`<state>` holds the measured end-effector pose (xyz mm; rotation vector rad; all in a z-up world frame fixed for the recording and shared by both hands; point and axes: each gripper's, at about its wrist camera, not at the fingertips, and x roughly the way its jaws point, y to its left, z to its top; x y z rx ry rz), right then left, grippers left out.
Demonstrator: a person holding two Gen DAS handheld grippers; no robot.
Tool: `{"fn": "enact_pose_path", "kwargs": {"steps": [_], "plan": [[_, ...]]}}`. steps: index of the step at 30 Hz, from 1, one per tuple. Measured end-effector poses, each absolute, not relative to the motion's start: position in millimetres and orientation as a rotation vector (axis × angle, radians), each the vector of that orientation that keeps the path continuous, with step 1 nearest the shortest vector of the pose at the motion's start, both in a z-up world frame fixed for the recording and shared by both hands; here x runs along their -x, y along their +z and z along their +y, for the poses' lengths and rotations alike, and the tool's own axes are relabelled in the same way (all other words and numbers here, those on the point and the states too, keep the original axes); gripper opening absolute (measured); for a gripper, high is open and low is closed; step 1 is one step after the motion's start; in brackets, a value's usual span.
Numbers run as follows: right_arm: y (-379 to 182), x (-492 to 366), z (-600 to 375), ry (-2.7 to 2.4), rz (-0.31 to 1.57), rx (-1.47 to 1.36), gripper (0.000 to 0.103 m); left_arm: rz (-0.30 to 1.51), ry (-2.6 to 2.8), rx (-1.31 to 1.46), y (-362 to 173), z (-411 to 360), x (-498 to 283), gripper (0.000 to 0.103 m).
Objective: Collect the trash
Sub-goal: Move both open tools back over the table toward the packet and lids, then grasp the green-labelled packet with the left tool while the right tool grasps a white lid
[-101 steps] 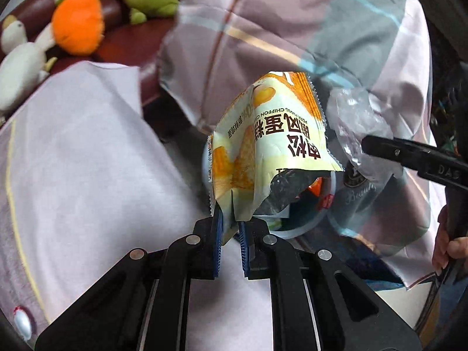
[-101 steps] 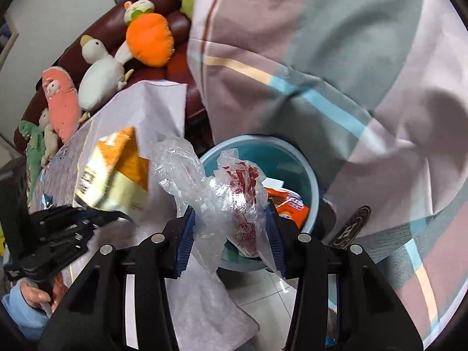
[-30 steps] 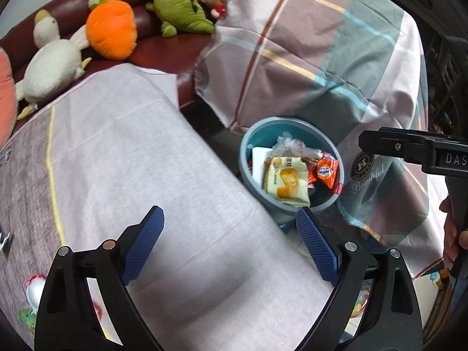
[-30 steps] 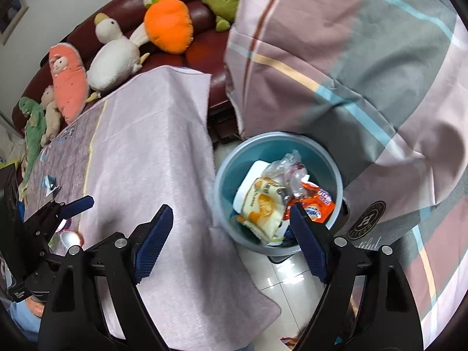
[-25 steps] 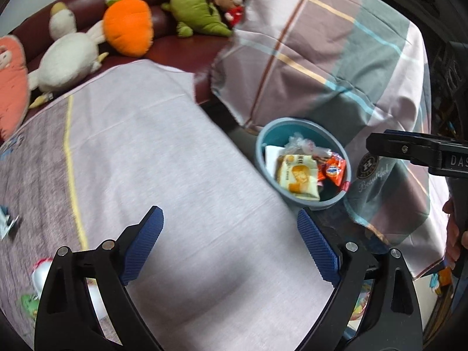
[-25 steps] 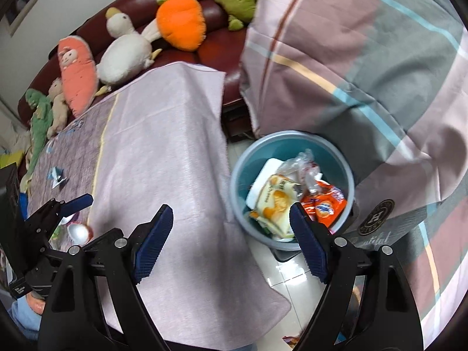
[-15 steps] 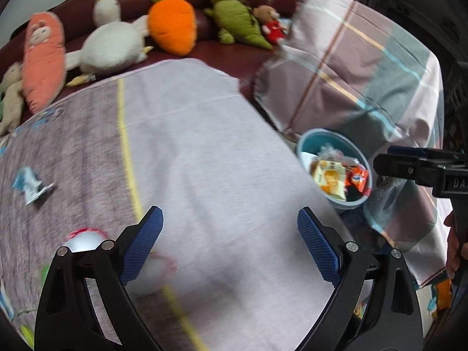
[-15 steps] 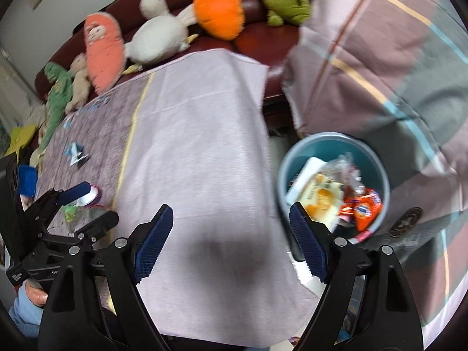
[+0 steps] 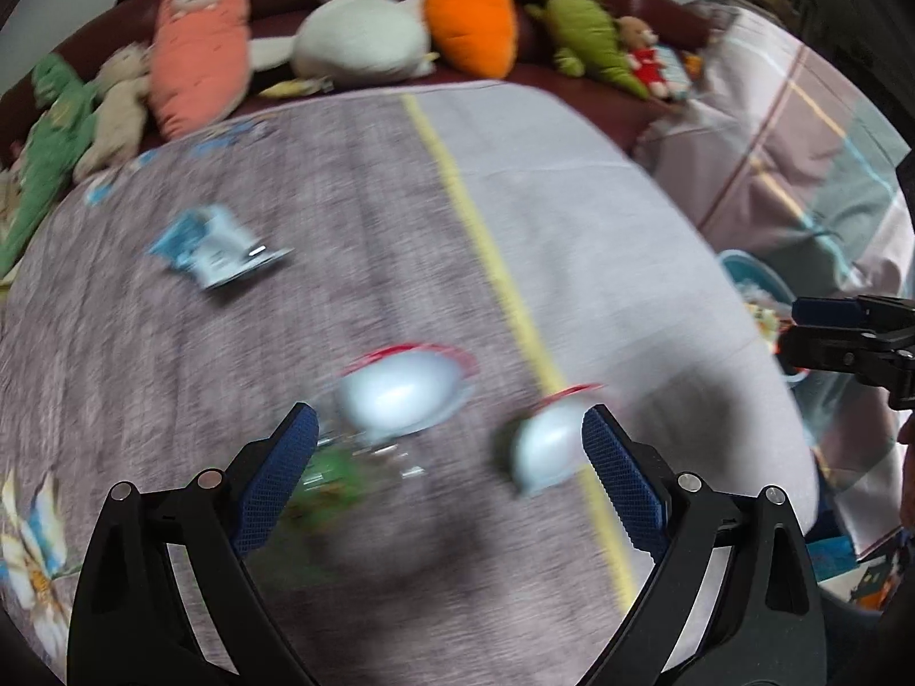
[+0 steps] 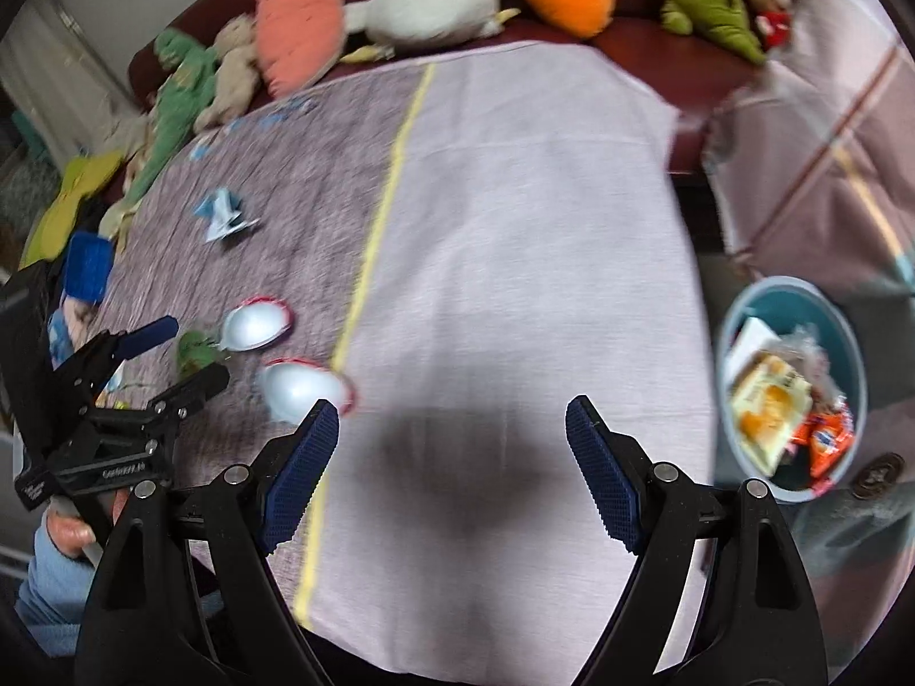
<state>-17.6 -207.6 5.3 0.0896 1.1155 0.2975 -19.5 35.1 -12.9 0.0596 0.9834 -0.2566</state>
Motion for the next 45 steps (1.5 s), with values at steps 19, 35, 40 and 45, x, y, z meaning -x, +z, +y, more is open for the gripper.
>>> {"fn": "enact_pose_path", "kwargs": {"steps": [19, 35, 40, 45], "plan": [[-48, -4, -118, 0.394, 1.247, 0.044, 0.078, 1.048, -0.192, -0.110, -61, 104, 28, 0.094], [-71, -28, -87, 0.456, 1.256, 0.167, 0.075, 1.000, -0.256, -0.130, -62, 98, 26, 0.067], [-78, -27, -84, 0.503, 1.279, 0.137, 0.020, 1.011, -0.235, -0.096, -60, 105, 29, 0.067], [-69, -23, -97, 0.493, 1.255, 0.076, 0.018, 1.005, -0.235, -0.068, -50, 107, 36, 0.067]]}}
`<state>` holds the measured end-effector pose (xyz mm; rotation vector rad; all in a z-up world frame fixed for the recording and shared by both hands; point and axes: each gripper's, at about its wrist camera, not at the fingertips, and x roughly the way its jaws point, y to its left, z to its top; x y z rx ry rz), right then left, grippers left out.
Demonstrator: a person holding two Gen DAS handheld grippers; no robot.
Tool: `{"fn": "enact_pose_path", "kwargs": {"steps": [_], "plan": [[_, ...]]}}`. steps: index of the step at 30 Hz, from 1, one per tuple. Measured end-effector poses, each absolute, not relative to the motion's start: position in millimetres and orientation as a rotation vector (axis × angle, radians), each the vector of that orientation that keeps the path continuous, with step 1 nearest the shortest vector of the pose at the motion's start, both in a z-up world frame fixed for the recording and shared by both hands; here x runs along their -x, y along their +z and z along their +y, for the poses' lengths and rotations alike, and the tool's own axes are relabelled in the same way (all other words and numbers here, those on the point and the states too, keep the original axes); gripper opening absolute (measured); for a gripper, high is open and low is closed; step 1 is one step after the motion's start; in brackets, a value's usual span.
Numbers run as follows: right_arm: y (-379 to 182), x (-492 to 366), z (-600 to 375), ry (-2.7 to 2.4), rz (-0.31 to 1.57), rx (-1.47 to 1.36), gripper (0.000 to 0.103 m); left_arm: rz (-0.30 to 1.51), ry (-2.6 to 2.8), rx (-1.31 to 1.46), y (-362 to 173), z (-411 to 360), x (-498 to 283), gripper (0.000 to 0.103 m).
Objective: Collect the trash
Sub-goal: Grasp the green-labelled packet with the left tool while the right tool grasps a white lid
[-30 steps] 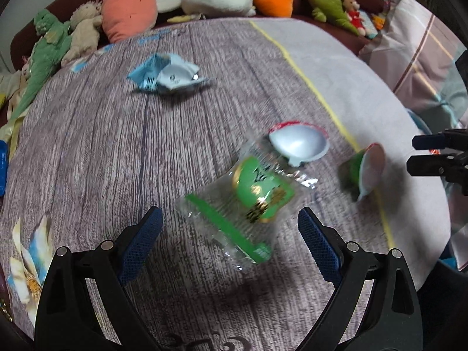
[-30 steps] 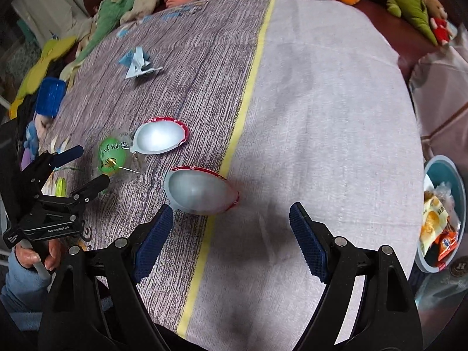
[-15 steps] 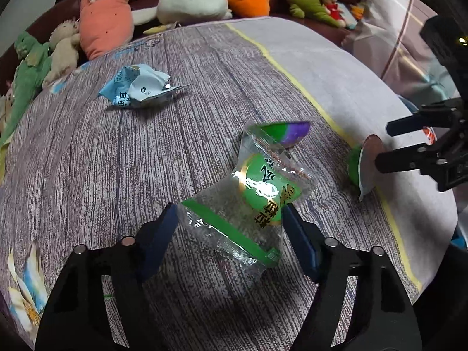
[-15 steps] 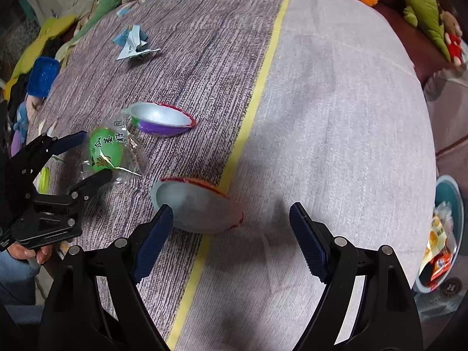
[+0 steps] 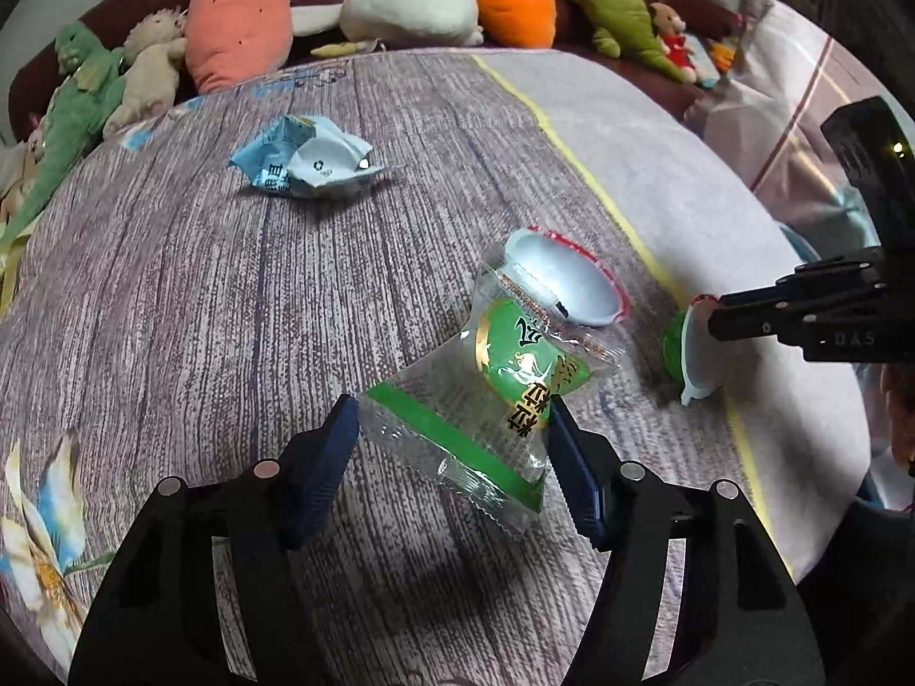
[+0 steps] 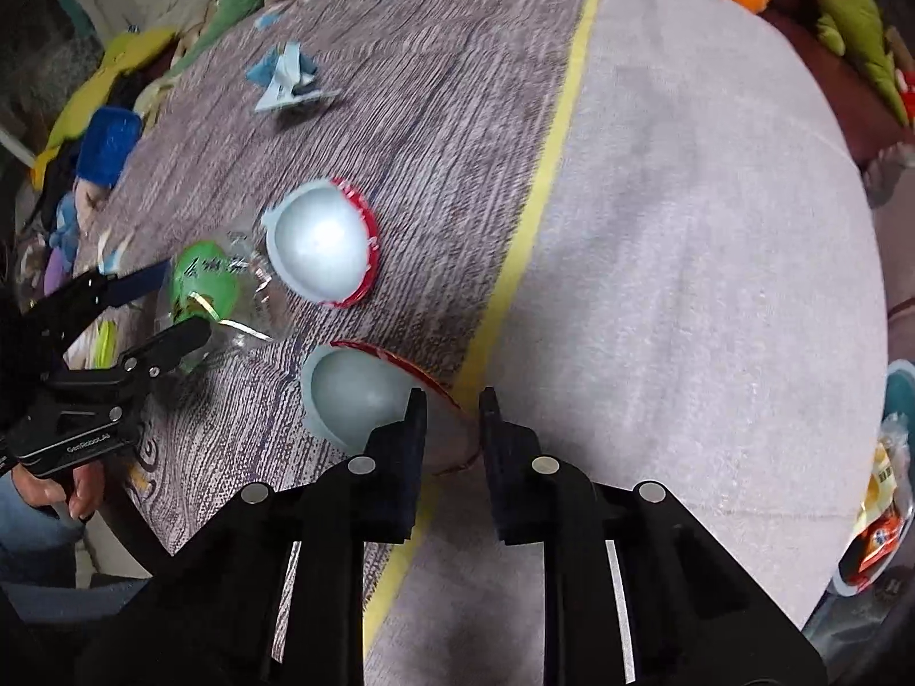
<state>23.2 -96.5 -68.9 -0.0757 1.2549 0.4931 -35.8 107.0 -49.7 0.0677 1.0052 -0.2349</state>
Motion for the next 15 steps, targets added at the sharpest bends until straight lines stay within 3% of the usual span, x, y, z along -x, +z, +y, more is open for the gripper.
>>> {"fn": "enact_pose_path", "kwargs": {"steps": [8, 10, 12, 15], "plan": [[-65, -16, -109, 0.526, 1.254, 0.060, 0.019, 0.989, -0.218, -0.070, -37, 102, 42, 0.067], [-65, -15, -105, 0.534, 1.239, 0.077, 0.026, 0.987, -0.200, -0.056, -36, 107, 42, 0.067], [-65, -16, -101, 0.543, 1.234, 0.078, 0.041, 0.981, -0.181, -0.026, -32, 116, 40, 0.067], [-65, -21, -95, 0.552, 1.220, 0.106, 0.045, 0.973, -0.165, 0.021, -27, 129, 32, 0.067]]}}
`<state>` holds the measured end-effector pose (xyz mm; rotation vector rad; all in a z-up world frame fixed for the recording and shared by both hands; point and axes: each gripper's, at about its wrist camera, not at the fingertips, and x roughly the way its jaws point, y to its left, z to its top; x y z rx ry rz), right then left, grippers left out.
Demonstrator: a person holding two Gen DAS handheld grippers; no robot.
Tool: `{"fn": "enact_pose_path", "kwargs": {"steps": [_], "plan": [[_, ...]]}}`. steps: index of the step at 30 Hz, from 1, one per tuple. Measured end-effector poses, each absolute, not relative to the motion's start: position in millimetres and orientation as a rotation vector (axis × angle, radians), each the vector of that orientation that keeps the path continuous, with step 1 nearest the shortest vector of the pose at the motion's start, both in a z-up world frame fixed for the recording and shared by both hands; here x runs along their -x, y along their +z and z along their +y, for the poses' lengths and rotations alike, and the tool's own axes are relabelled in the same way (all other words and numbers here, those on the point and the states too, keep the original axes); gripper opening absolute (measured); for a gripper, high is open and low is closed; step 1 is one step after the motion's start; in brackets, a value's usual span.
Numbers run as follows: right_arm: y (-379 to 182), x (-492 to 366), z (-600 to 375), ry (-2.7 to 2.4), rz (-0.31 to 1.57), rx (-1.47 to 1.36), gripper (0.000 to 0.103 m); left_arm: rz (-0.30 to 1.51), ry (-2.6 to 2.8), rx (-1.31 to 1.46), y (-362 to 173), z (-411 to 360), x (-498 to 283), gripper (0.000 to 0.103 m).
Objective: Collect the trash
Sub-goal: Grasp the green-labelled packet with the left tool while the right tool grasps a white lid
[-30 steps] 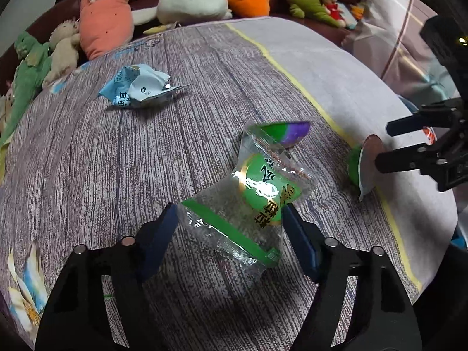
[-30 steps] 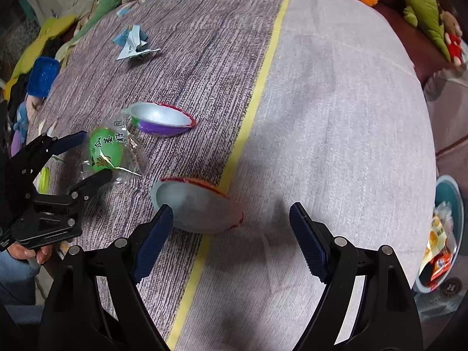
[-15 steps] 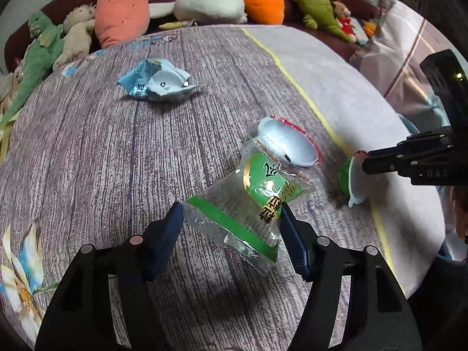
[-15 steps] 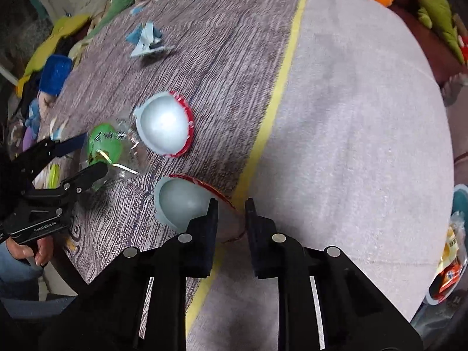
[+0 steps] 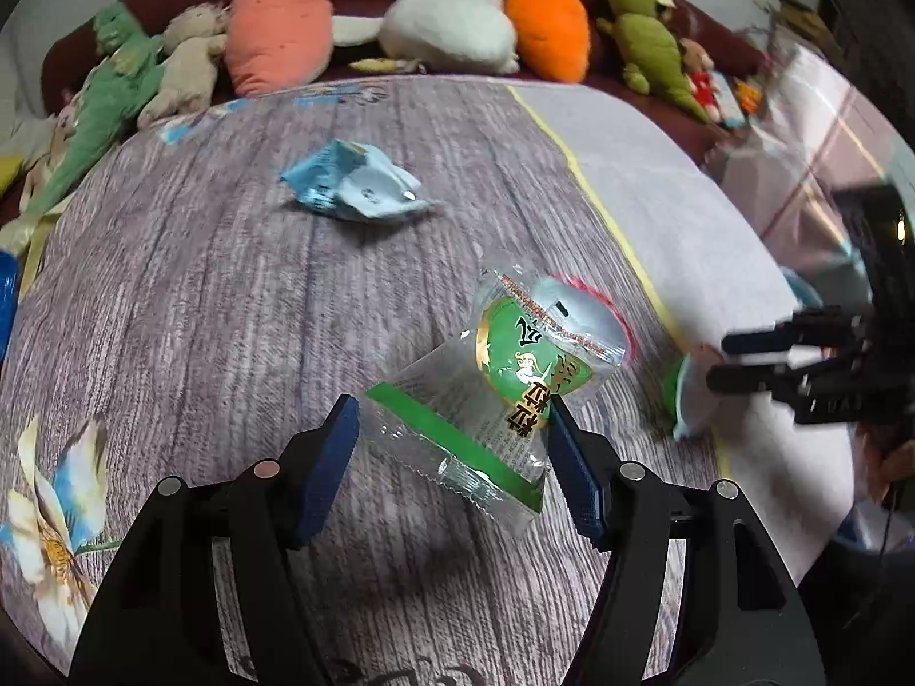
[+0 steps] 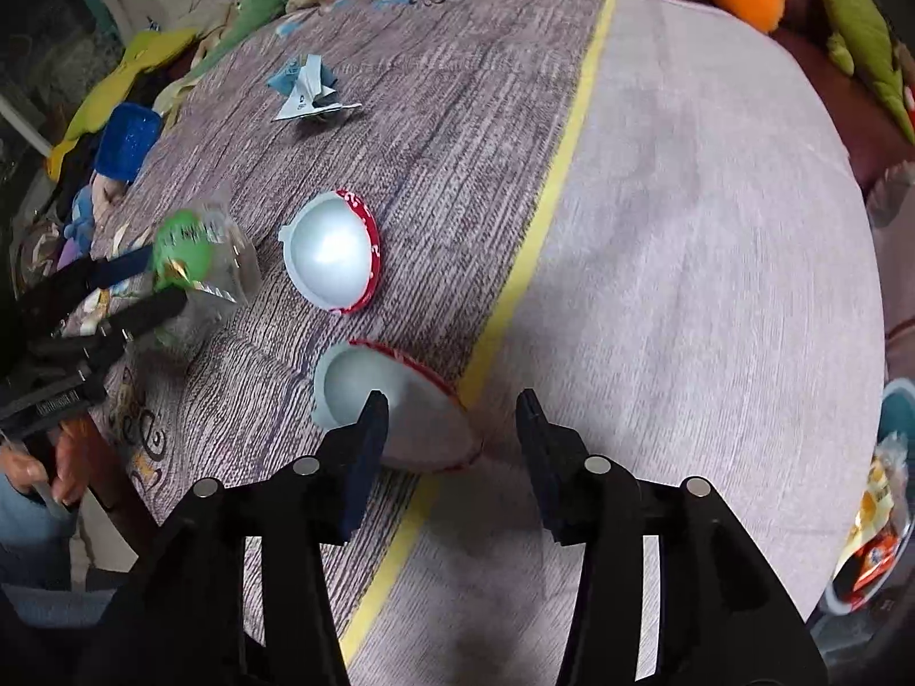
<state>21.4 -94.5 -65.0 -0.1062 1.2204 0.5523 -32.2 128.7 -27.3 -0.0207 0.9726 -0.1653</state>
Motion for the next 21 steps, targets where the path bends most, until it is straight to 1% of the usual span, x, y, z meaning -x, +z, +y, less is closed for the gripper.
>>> {"fn": "enact_pose_path", "kwargs": {"steps": [8, 9, 10, 11, 12, 16, 21], "plan": [[-77, -31, -66, 0.627, 1.213, 0.177, 0.045, 0.969, -0.145, 0.094, -29, 137, 13, 0.067], [-78, -31, -63, 0.639, 1.220, 0.176, 0.040, 0.969, -0.146, 0.094, -29, 137, 12, 0.067], [-79, -29, -62, 0.645, 1.224, 0.177, 0.018, 0.970, -0.147, 0.093, -29, 136, 13, 0.067], [-80, -27, -60, 0.650, 1.231, 0.178, 0.008, 0.969, -0.149, 0.087, -29, 134, 13, 0.067], [-81, -24, -59, 0.655, 1.242, 0.178, 0.006, 0.968, -0.153, 0.082, -29, 131, 13, 0.067], [-73, -17, -69, 0.613, 1.212, 0.170, 0.005, 0.959, -0.171, 0.065, -26, 121, 13, 0.067], [-57, -17, -107, 0.533, 1.165, 0.108, 0.005, 0.938, -0.213, 0.060, -14, 101, 9, 0.067]]}}
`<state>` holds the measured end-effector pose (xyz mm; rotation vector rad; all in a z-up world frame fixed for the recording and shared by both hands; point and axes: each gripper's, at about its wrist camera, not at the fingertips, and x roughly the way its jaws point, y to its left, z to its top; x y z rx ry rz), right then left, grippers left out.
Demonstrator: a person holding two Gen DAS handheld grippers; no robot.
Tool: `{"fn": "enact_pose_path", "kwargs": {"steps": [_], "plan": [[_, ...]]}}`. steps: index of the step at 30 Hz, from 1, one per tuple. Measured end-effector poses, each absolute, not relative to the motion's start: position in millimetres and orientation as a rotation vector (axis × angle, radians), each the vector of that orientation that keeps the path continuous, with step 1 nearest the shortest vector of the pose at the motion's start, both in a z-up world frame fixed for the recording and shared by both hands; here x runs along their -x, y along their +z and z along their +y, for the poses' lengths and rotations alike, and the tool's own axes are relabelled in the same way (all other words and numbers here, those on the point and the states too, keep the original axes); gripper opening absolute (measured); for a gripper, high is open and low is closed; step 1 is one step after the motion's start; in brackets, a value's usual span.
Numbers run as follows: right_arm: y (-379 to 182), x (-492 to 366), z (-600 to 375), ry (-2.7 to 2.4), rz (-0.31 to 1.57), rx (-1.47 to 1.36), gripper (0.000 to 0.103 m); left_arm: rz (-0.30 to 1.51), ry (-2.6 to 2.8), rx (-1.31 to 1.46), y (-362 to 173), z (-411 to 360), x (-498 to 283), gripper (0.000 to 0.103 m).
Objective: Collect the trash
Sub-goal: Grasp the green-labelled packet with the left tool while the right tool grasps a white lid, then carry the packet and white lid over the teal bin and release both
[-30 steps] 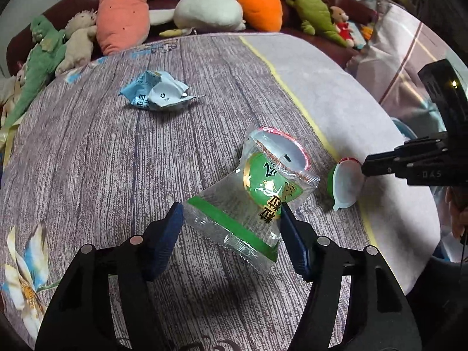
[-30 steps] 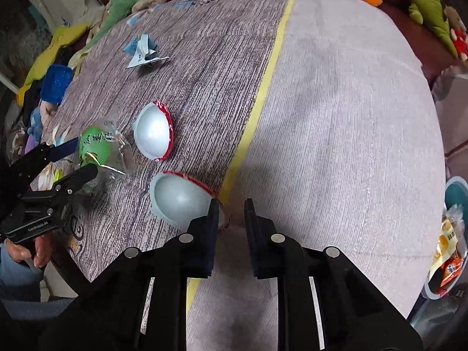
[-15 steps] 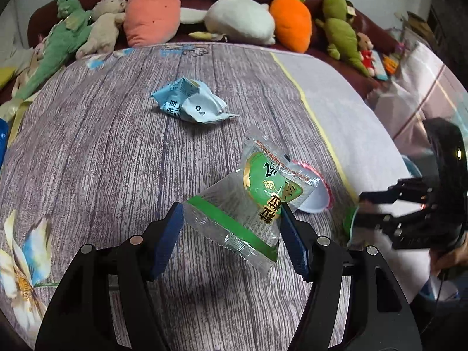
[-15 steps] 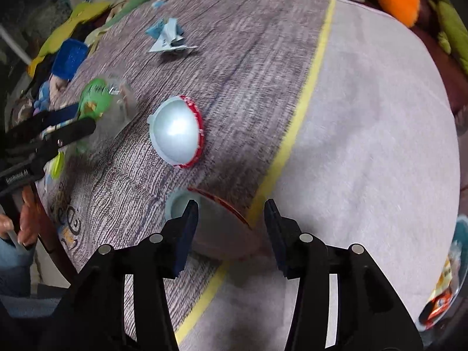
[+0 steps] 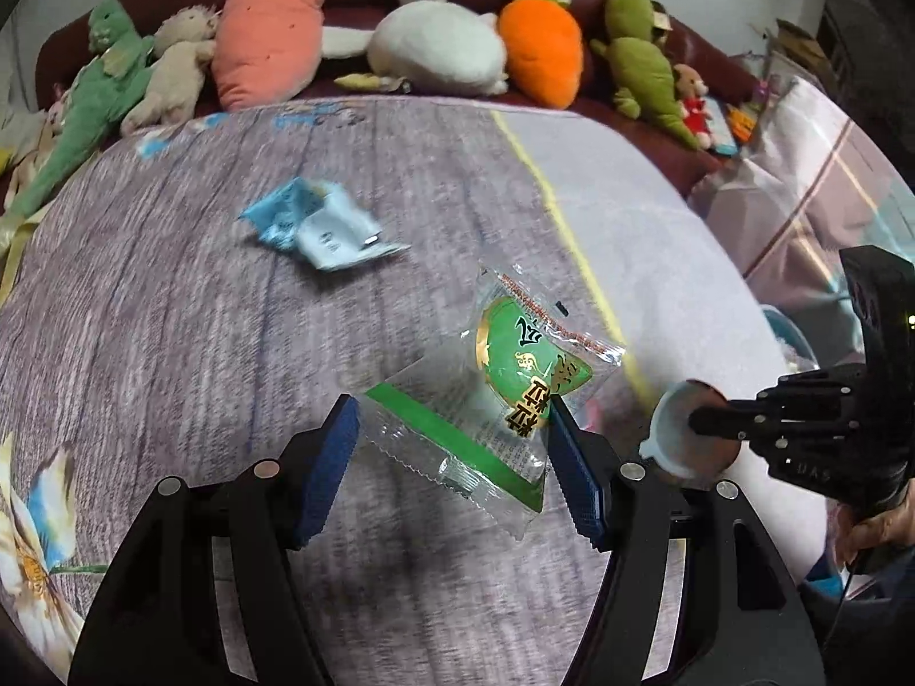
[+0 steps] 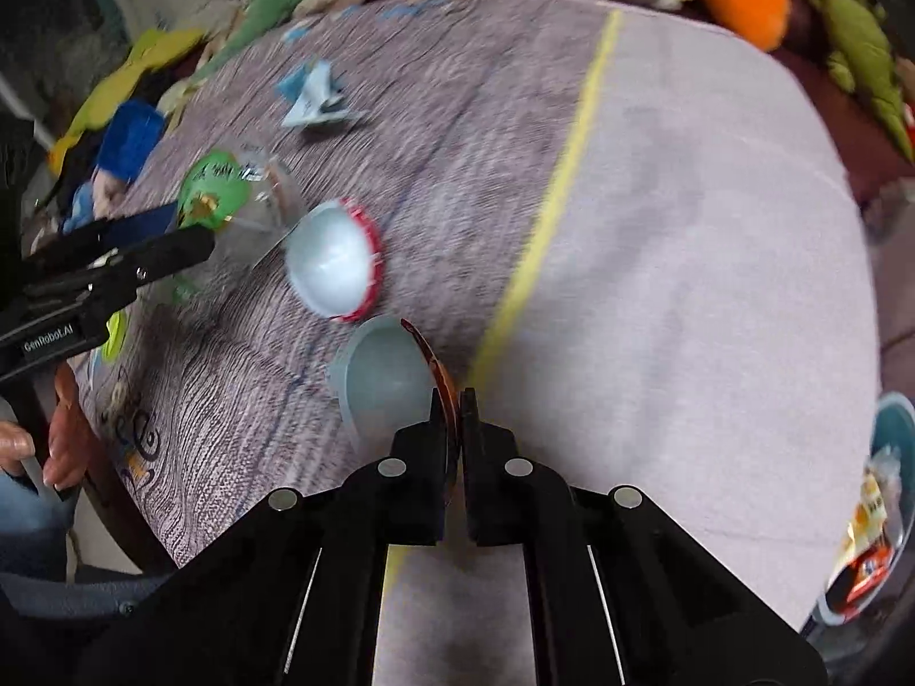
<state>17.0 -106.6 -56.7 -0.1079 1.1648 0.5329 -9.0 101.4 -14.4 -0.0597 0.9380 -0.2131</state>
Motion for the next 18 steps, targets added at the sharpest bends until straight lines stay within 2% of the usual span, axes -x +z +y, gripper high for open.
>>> {"fn": "enact_pose_path", "kwargs": {"steps": [7, 18], "plan": [[-26, -13, -173, 0.429, 1.070, -0.013, 0.005, 0.917, -0.304, -0.004, 1, 43, 1, 0.067], [10, -5, -322, 0.202, 0.935, -0.142, 0.005, 0.915, -0.505, -0.125, 10, -103, -18, 0.067]]}}
